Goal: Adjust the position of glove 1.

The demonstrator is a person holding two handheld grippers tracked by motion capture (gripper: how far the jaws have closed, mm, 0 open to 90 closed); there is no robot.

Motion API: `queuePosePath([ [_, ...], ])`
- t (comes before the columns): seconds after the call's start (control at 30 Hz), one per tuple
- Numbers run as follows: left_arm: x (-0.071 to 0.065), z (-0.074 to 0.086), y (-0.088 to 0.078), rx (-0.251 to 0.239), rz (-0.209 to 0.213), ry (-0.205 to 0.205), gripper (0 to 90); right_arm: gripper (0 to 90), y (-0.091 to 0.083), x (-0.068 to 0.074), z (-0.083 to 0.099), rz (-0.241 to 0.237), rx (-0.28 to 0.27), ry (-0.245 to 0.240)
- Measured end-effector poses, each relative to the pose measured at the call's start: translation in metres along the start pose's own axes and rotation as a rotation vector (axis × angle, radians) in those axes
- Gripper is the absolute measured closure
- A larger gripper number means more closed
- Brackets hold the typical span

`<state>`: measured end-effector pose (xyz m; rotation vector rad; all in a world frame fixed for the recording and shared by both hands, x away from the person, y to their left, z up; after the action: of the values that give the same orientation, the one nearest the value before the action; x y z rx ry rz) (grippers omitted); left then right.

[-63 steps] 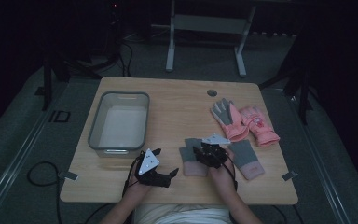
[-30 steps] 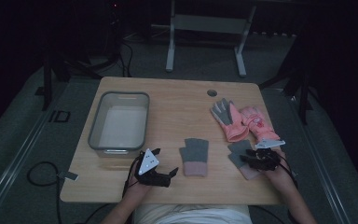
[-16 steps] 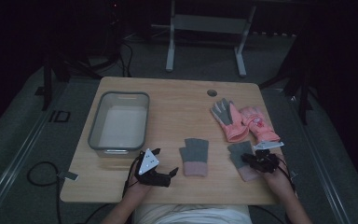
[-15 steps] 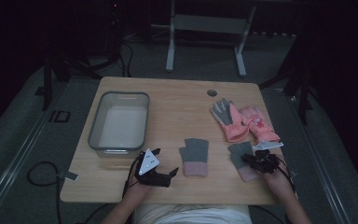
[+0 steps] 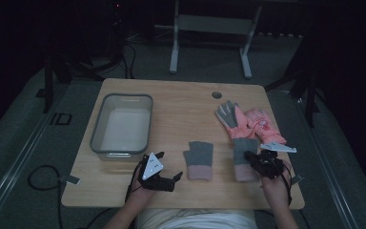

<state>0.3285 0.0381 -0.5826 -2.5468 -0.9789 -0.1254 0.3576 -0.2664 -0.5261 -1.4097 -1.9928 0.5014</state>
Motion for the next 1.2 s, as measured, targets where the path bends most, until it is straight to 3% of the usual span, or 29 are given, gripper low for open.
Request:
queuePosePath([
  [0.07,0.000,0.000,0.000,0.000,0.002,0.002,1.1,85.6,0.001,0.002,0.003,0.048,-0.010,0.000],
  [0.2,-0.001,0.000,0.000,0.002,0.007,0.009,1.1,85.5,0.008,0.000,0.010,0.085,0.013,0.026],
  [0.37,-0.001,0.000,0.000,0.002,0.004,0.013,1.1,85.3,0.021,-0.004,0.016,0.094,0.014,0.066],
  [0.57,-0.001,0.000,0.000,0.002,0.005,0.013,1.1,84.6,0.039,-0.011,0.032,0.107,0.062,0.080],
  [0.77,-0.001,0.000,0.000,0.004,0.007,0.012,1.1,76.4,0.052,-0.020,0.041,0.107,0.096,0.088],
  [1.03,-0.001,0.000,0.000,0.002,0.008,0.014,1.1,68.8,0.048,-0.021,0.037,0.078,0.078,0.039],
  [1.1,-0.001,0.000,0.000,0.003,0.009,0.011,1.1,68.8,0.040,-0.021,0.030,0.065,0.051,0.005],
  [1.2,-0.001,0.000,0.000,0.002,0.009,0.009,1.1,68.3,0.030,-0.021,0.022,0.019,0.043,-0.106],
])
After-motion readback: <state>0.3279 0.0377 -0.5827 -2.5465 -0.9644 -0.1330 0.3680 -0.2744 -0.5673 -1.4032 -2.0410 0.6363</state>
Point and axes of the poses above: each handheld gripper's, and its own axes: y roughly forward along the jaws, z roughly out of its underside, x roughly to its left, the point moved 7 cm from there along y, roughly forward along the jaws, and after that the axes turned 14 degrees about y, right-handed, at the moved point
